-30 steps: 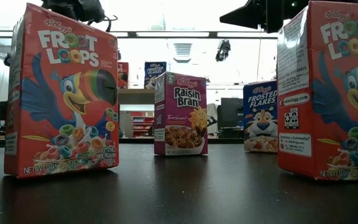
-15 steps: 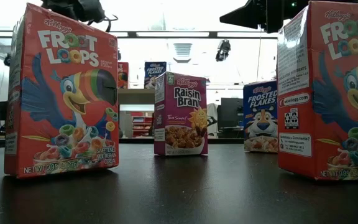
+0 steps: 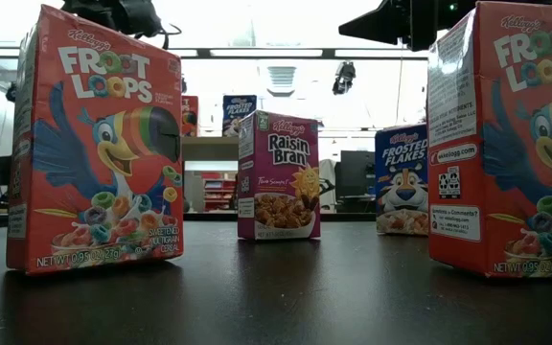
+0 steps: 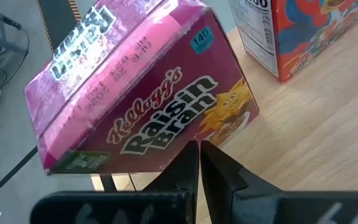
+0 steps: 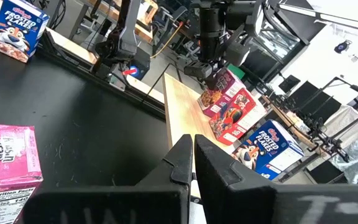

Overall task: Stack cereal on shelf
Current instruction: Put the left purple cereal box on the shelf, then align the right blue cereal box with the other blue cereal box on the shelf

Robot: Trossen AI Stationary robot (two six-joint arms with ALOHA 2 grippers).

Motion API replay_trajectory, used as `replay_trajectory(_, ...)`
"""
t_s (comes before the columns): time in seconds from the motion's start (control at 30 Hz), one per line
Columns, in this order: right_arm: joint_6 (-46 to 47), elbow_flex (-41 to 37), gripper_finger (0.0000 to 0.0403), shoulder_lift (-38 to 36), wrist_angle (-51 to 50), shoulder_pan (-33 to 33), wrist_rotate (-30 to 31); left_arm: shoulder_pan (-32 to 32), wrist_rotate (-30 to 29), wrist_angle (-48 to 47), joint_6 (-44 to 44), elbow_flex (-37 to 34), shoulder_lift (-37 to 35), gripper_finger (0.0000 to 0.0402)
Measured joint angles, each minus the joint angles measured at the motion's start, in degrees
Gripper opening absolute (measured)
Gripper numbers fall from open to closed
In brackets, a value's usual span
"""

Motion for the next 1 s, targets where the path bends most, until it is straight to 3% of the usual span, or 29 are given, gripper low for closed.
replay_trajectory(0.23, 0.09, 0.01, 0.0009, 0.00, 0.00, -0.01, -0.02, -1.24, 0.04, -0.62, 0.00, 0.00, -2.03, 0.0000)
replay_trajectory(0.4, 2.25, 0.01, 0.0009, 0.00, -0.06, -0.01, -0.07, -7.20, 0.06, -0.58, -1.15, 0.00, -5.69, 0.0000)
replay_trajectory(0.7, 17.98, 0.03, 0.0009, 0.00, -5.97, 0.14, -0.52, -31.39, 2.37, 5.90, -9.98, -0.59, -10.74, 0.0000)
replay_trajectory(0.83, 24.78, 0.03, 0.0009, 0.00, -9.08, 0.14, -1.23, -42.59, 2.33, 15.43, -9.13, -2.83, -10.91, 0.0000)
replay_trajectory(1.0, 30.65, 0.07, 0.0009, 0.00, -10.50, 0.33, -7.21, -52.27, 2.06, 28.95, -4.90, -7.61, -10.25, 0.0000)
